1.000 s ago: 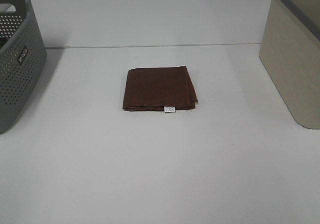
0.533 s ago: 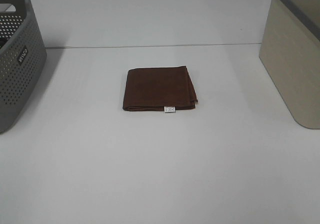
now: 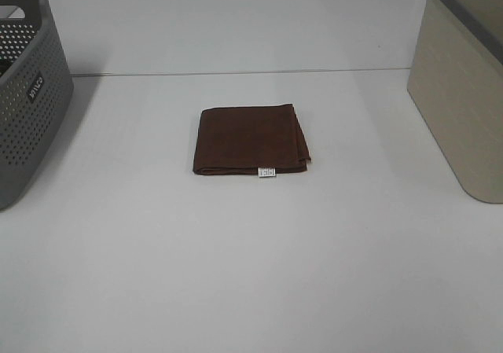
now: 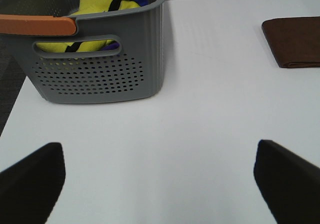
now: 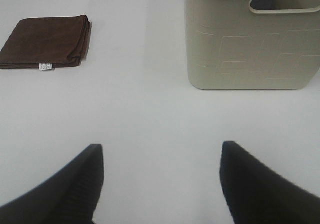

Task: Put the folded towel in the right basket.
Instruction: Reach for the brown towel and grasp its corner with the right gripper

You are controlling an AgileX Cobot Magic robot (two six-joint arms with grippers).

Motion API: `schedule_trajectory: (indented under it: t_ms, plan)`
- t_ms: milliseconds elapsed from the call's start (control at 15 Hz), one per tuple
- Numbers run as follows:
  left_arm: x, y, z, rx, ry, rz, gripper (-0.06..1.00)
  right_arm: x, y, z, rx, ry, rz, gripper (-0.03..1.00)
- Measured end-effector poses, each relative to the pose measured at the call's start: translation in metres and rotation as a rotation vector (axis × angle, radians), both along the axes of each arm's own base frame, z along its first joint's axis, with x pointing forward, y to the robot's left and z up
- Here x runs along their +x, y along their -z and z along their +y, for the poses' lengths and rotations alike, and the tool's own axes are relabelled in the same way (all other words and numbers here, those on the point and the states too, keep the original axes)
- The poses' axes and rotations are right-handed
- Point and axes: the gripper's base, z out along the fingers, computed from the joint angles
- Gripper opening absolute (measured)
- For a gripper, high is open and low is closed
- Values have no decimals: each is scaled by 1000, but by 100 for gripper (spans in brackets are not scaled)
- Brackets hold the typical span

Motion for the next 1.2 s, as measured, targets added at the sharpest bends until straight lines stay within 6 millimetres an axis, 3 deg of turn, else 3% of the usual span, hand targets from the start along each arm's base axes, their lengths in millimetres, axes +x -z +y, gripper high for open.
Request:
schedule_trajectory:
  t_ms: [1200]
  plan:
    - [0, 0, 0, 0, 0, 0, 97, 0, 0, 0, 0, 0, 0, 64]
